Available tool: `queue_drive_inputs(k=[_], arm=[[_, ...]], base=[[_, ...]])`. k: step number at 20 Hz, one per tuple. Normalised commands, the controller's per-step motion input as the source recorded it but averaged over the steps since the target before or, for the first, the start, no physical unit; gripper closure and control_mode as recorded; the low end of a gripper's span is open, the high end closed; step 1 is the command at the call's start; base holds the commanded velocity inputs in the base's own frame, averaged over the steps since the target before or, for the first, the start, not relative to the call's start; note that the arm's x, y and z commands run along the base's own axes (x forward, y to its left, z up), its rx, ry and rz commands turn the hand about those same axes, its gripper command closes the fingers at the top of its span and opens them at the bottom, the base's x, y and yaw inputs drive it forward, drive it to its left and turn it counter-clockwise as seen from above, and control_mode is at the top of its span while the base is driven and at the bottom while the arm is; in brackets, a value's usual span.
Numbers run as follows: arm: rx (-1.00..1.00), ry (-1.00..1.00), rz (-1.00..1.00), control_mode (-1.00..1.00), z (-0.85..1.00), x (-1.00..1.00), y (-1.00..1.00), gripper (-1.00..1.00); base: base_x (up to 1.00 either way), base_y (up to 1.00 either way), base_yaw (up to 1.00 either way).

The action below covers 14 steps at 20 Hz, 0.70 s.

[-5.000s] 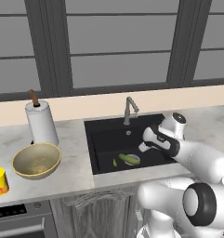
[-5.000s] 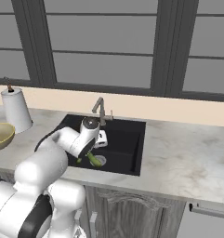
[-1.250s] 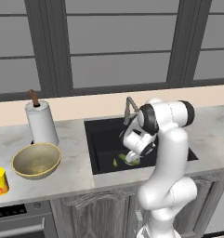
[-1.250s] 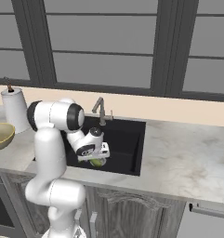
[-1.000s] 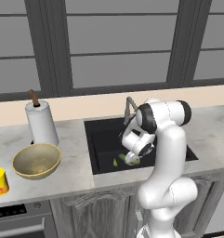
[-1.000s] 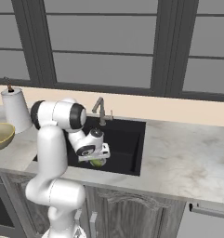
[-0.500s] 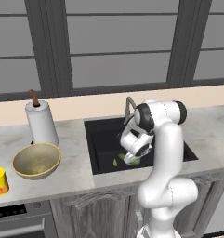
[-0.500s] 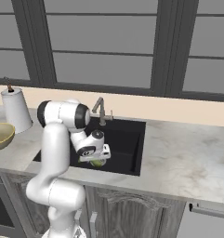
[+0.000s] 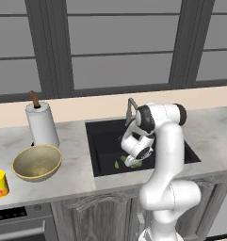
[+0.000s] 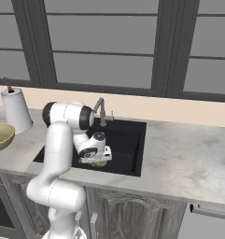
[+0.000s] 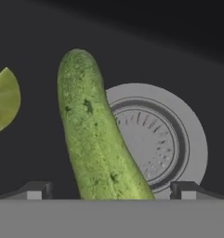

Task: Remove the lemon wedge and cucumber from the sink. Then move the bowl and cup from the counter to the sink for washing.

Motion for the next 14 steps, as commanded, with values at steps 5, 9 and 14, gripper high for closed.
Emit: queue_drive_inputs(k=[5, 9, 14], arm=[[0.0, 0.01, 0.0, -1.0, -0.13, 0.16, 0.0, -1.0], [0.0, 0.02, 0.0, -1.0, -0.14, 0.07, 0.0, -1.0], [0.0, 0.03, 0.0, -1.0, -0.18, 0.01, 0.0, 1.0]], base=[[0.0, 0.0, 0.0], [0.0, 0.0, 0.0], [0.0, 0.0, 0.0]])
